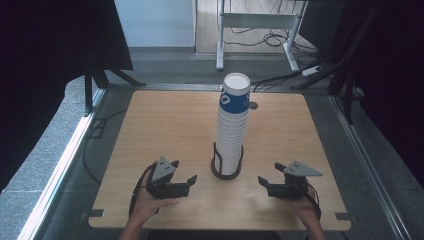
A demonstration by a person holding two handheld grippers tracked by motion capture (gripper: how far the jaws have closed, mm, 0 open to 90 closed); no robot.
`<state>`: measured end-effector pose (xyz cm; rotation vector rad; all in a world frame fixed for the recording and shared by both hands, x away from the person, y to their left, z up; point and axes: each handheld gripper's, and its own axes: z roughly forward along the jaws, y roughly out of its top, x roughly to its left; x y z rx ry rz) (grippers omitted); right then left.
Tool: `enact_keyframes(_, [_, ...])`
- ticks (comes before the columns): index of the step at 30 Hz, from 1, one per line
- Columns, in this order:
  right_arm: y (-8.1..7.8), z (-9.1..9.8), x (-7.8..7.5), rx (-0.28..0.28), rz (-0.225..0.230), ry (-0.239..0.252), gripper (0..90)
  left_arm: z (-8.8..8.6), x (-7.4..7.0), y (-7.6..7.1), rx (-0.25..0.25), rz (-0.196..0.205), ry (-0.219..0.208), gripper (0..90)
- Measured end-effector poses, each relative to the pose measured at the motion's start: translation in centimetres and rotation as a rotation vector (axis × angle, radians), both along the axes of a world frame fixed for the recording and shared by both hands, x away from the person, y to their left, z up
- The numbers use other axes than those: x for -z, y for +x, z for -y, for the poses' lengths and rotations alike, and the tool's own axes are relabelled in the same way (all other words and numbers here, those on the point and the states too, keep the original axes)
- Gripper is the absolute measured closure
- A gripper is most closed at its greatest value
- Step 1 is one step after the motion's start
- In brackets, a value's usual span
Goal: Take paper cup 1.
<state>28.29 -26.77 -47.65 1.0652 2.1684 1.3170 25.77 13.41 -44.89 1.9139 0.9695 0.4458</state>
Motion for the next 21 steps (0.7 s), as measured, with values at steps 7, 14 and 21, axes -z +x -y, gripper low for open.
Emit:
enact_keyframes(7, [0.2, 1.1, 0.1, 0.016, -0.004, -0.003, 18.1, -0.9, -0.5, -0.7, 0.027, 0.025, -0.011, 17.9])
enact_keyframes(14, [0.0, 2.2, 0.1, 0.042, 0.016, 0.031, 20.1, -1.5, -0.9, -0.9, 0.023, 0.039, -0.016, 18.8])
enact_keyframes(21, [0.4, 2.5, 0.1, 0.013, 0.002, 0.078, 21.0, -1.5, -0.4, -0.7, -0.004, 0.023, 0.005, 19.5])
